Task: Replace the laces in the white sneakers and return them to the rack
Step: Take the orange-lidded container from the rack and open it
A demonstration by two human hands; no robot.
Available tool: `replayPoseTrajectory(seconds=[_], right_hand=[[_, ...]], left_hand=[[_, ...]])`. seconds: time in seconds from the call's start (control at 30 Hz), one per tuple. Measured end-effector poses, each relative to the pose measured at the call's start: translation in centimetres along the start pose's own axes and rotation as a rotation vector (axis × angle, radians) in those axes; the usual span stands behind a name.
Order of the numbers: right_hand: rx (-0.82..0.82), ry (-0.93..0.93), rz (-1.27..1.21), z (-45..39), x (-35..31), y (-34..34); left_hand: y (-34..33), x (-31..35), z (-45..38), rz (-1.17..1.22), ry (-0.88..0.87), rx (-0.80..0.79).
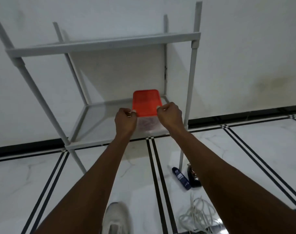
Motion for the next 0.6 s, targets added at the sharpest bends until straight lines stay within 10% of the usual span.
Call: replayPoseTrajectory(seconds=[0.27,0.6], right_hand=[[-0.266,-0.210,-0.069,-6.2,2.4,-3.9],[-0.155,-0.035,-0.276,-2.4,-3.8,-0.5]], left_hand=[[-4.3,-2.3,-7.1,0.225,0.307,-0.145],[4.0,3.9,-2.1,0.350,0.049,-0.063]])
Point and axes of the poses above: each hand's wrist, its own z-axis away from the middle knuckle, its own y-axis out of the back of the hand, x = y × z, the point moved 9 cm from there along -z, towards the middle knuckle, and after that the axes turned 1 degree about -x, right-handed, at the moved point
